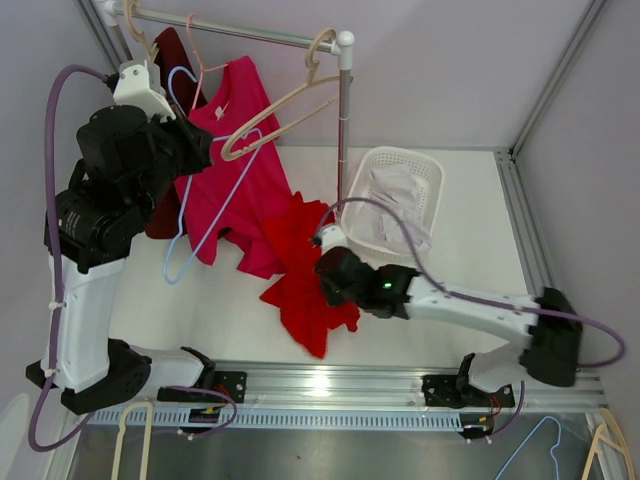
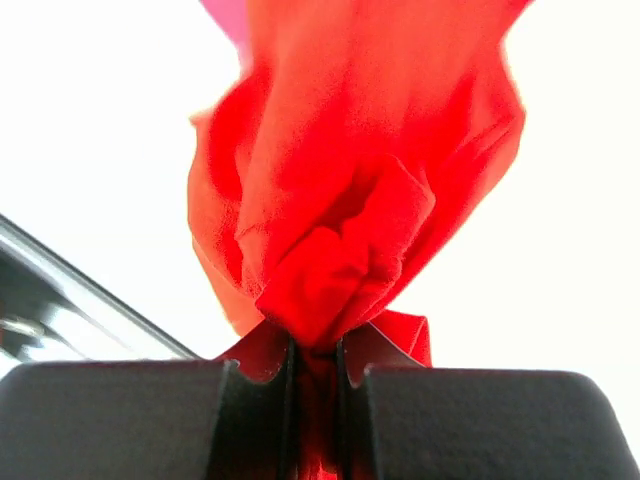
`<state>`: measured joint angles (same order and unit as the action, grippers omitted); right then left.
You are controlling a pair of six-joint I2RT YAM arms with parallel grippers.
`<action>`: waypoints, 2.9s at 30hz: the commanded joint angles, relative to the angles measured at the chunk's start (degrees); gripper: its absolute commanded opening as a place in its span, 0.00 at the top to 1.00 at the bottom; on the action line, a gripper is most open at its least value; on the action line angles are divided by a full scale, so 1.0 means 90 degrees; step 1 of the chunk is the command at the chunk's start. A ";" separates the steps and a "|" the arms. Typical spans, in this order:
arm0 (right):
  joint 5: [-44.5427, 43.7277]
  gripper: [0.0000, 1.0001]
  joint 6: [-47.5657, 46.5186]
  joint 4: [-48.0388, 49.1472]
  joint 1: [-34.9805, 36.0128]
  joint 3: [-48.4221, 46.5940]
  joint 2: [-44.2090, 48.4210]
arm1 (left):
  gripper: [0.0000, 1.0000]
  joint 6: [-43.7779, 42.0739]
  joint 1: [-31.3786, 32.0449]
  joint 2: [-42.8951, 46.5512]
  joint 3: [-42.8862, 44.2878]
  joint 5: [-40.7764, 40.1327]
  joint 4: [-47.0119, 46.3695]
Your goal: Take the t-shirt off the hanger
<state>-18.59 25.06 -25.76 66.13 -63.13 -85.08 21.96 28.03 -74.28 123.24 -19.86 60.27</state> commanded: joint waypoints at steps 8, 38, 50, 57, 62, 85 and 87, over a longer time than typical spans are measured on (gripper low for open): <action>-0.0610 1.00 -0.0498 -0.0722 -0.2180 -0.1782 0.2442 | 0.99 -0.0135 -0.0058 0.0001 -0.0010 -0.0557 -0.0875; 0.2316 1.00 -0.0705 -0.0245 -0.5932 -0.4992 -0.0782 | 0.99 -0.0779 -0.0390 -0.0350 -0.1339 -0.0558 -0.3170; 0.2252 1.00 0.0088 0.0335 -0.5551 -0.1402 -0.1951 | 0.99 -0.1072 -0.0400 -0.0955 -0.1126 0.0830 -0.3894; 0.2144 0.86 -0.0108 -0.0019 -0.5560 -0.1754 -0.2285 | 0.99 -0.1335 -0.0400 -0.1161 -0.0676 0.0868 -0.3932; 0.2153 0.80 -0.0206 -0.0097 -0.5590 -0.1959 -0.1973 | 0.99 -0.1336 -0.0400 -0.1424 -0.0432 0.0976 -0.3894; 0.1568 0.06 -0.0411 -0.0585 -0.5482 -0.2555 -0.2610 | 0.99 -0.1648 -0.0341 -0.2860 0.0535 0.1249 -0.4158; 0.1421 0.02 -0.0421 -0.0682 -0.5482 -0.2623 -0.2374 | 0.99 -0.1639 -0.0341 -0.2889 0.0545 0.1249 -0.4167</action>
<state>-1.96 21.80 -30.20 17.06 -84.99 -112.60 8.45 24.95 -100.42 124.92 -8.45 25.78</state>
